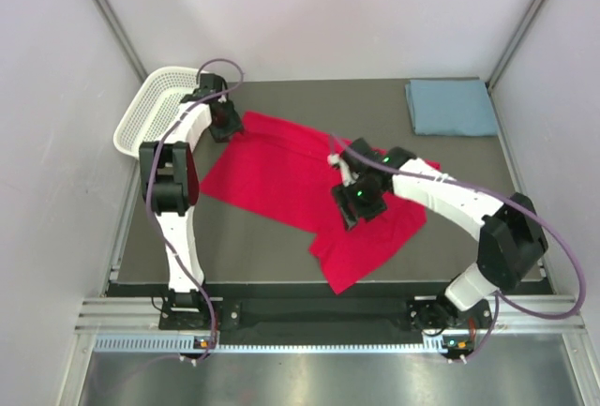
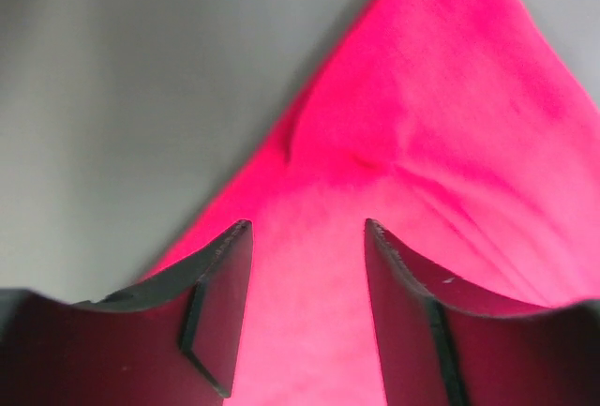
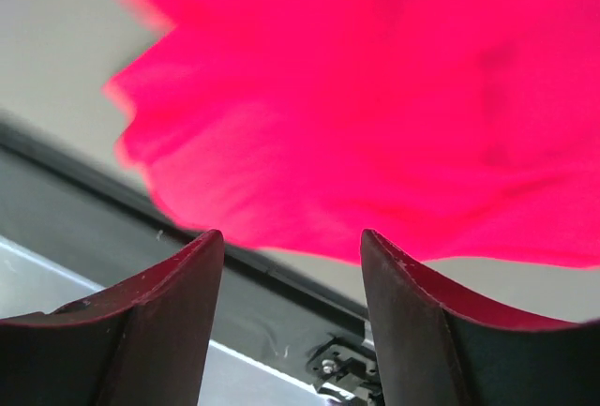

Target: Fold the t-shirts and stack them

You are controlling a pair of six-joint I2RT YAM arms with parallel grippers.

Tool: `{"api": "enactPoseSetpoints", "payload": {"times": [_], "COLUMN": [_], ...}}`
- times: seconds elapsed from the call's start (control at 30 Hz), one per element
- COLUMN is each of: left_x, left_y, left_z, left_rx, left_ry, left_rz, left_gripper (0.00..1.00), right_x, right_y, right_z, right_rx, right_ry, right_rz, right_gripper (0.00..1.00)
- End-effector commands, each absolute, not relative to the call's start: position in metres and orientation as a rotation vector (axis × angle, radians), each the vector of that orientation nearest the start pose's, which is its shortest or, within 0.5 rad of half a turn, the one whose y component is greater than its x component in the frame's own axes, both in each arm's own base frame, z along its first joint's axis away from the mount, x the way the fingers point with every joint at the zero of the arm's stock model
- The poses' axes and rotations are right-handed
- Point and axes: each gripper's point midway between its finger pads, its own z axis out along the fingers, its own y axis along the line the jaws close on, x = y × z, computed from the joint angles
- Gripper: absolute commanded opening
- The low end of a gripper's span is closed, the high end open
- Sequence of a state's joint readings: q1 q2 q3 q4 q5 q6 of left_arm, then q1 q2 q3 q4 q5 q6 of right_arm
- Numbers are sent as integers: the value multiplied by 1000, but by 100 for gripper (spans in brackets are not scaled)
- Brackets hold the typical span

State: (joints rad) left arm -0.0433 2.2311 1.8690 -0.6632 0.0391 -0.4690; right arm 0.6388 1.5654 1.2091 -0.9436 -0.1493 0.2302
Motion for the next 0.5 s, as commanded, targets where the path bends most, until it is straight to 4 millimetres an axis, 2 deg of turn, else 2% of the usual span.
{"api": "enactPoseSetpoints", "payload": {"times": [0.0,0.1,0.13,0.17,0.2,0.23,0.27,0.3,0.33,0.37,0.43,0.47], "left_x": [523,504,495,489,483,472,465,456,444,437,417,409], "left_y": [-57,-62,-63,-64,-65,-64,-65,-65,-66,-66,-63,-59], "left_z": [124,137,132,143,144,136,147,147,140,148,139,145], "left_rx": [-526,-525,-525,-519,-518,-525,-517,-525,-533,-521,-530,-544], "left_ry": [2432,2445,2467,2451,2454,2480,2464,2480,2510,2499,2536,2526], "left_rz": [-321,-352,-364,-375,-380,-377,-389,-393,-397,-401,-378,-369], "left_gripper": [53,45,43,42,41,40,40,40,40,40,40,40], "right_x": [176,151,144,139,129,123,119,108,105,100,91,87], "right_y": [230,241,241,244,254,253,257,263,267,273,276,276], "right_z": [112,102,97,95,94,91,90,88,84,82,69,64], "right_rx": [-900,-1025,-1045,-1055,-1102,-1119,-1109,-1146,-1142,-1130,-1166,-1170], "right_ry": [2781,2736,2734,2723,2680,2670,2665,2649,2631,2627,2592,2593], "right_rz": [320,305,302,311,334,326,334,341,350,369,319,297], "right_gripper": [60,53,52,50,47,46,46,47,47,48,49,49]}}
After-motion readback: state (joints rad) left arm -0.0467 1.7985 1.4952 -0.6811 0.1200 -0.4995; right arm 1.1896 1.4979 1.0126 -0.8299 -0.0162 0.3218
